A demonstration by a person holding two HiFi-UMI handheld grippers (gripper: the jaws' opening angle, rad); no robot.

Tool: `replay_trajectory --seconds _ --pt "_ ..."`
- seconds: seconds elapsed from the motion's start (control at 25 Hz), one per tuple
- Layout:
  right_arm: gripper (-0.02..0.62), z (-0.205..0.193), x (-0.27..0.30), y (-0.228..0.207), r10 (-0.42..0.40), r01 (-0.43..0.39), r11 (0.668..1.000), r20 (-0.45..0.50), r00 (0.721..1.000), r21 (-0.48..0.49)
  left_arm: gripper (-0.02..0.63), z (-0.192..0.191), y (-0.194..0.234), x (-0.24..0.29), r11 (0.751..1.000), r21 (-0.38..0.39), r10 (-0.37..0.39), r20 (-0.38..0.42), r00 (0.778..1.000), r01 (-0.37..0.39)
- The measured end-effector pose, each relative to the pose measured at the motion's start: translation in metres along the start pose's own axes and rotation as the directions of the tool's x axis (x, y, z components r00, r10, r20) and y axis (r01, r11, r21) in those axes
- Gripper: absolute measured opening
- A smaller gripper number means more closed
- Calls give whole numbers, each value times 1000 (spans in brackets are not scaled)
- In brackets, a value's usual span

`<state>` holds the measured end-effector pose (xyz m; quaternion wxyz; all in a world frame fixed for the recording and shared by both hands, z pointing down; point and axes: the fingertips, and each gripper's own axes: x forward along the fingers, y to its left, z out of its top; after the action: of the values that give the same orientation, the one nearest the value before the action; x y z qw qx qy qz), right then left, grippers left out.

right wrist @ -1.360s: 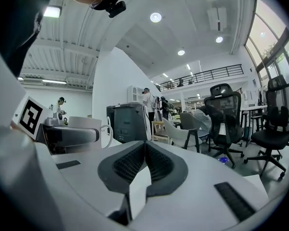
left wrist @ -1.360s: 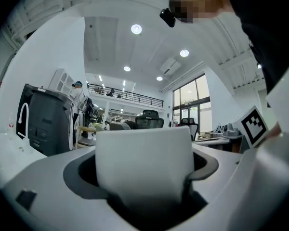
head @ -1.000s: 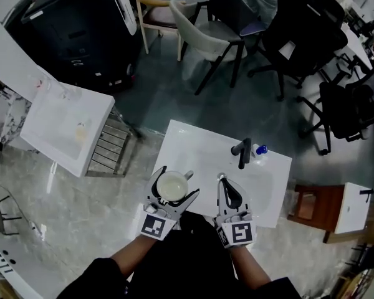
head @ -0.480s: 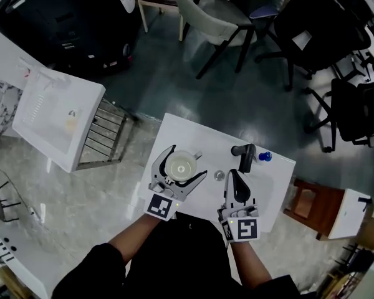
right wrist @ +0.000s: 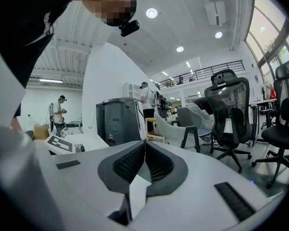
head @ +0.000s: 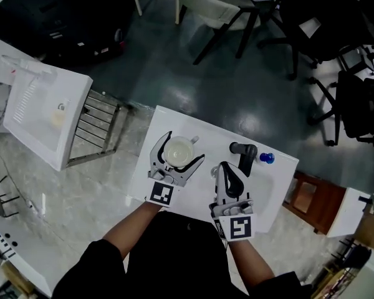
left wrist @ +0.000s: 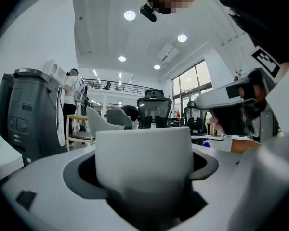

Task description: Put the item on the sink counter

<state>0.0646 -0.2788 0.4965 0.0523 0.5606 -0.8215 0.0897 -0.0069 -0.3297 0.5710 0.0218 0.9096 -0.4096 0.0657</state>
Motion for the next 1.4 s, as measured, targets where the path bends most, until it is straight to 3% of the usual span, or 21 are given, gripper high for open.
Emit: replay_trajectory --seconds 0.4,0.64,0.76,1.0,1.4 --pt "32 -16 29 -14 16 -16 1000 6 1000 17 468 -54 0 40 1000 31 4 -18 1000 -4" --pt "32 -36 34 -10 88 -88 996 -28 996 21 468 -77 12 60 998 65 10 -34 999 -8" --pt "32 -38 39 -19 55 -56 998 -20 998 -5 468 -87 13 68 997 72 22 -42 999 -19" --pt "32 -43 42 -24 54 -52 996 -14 998 71 468 -105 9 79 998 35 45 -81 996 -43" --pt "32 -55 45 -30 52 -47 995 -46 998 91 468 -124 12 91 996 -2 84 -108 991 -85"
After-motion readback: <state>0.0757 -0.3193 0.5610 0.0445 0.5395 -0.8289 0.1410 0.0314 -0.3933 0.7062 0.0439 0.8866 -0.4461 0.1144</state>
